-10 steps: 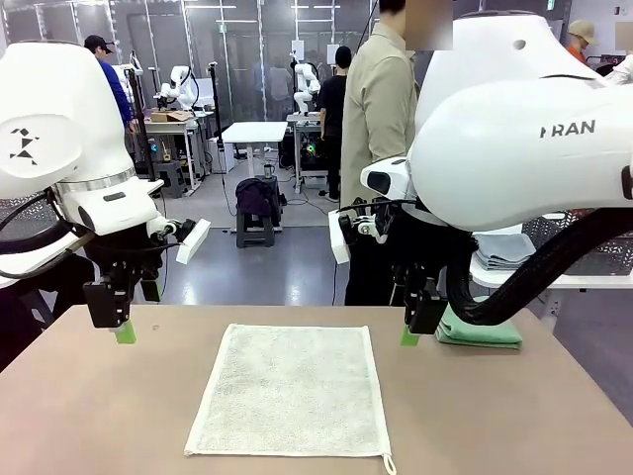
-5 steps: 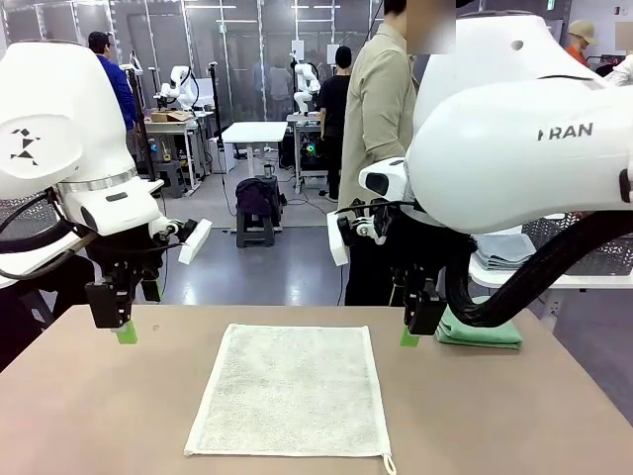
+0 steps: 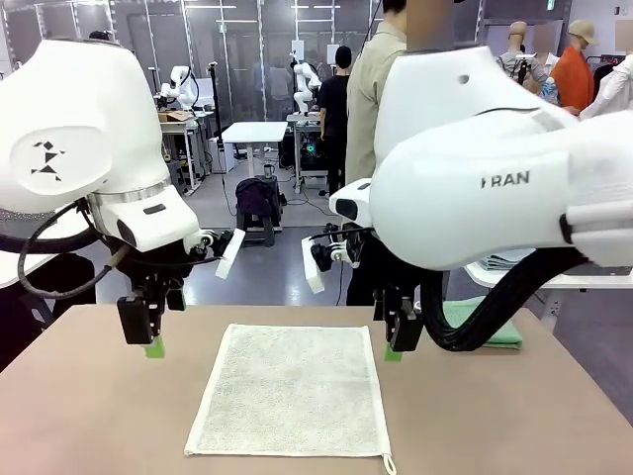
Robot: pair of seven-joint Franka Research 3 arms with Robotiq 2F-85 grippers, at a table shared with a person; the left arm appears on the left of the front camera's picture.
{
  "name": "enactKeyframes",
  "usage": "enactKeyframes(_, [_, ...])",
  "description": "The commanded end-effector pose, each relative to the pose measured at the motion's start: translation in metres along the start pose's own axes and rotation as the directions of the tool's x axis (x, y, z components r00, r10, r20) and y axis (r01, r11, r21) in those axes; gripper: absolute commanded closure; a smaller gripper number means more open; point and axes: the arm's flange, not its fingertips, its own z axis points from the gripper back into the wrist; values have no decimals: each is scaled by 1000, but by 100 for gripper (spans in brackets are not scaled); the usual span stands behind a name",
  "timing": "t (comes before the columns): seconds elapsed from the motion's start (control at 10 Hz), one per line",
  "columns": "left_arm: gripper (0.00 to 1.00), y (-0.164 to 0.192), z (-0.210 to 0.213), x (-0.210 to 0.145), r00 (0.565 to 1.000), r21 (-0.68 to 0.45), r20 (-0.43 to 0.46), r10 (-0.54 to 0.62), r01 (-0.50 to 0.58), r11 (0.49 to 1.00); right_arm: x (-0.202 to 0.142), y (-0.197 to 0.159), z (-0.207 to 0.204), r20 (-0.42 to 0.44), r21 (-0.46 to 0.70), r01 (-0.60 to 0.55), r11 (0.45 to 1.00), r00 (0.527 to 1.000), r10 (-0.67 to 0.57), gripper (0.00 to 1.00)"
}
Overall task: Fold the towels and place them in the basket.
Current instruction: When a person lays out a Towel with hook on the table, fold it in half twice.
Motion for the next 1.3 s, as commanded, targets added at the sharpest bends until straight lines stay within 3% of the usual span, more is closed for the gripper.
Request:
enactKeyframes(0.0, [0,-6,-26,-3,1000,40,31,4,-5,999,1,-3,-18,-19,-8,46,999,999,-47,27])
enactKeyframes(0.5, [0,-26,-90,27,999,49,-7,-42,42,998,7,1,-65,-11,37,105,994,994,-105,27])
enactKeyframes(1.2, [0,-31,-148,16,1000,-48,-6,20,-20,999,1,5,-124,-8,121,127,984,992,-127,27])
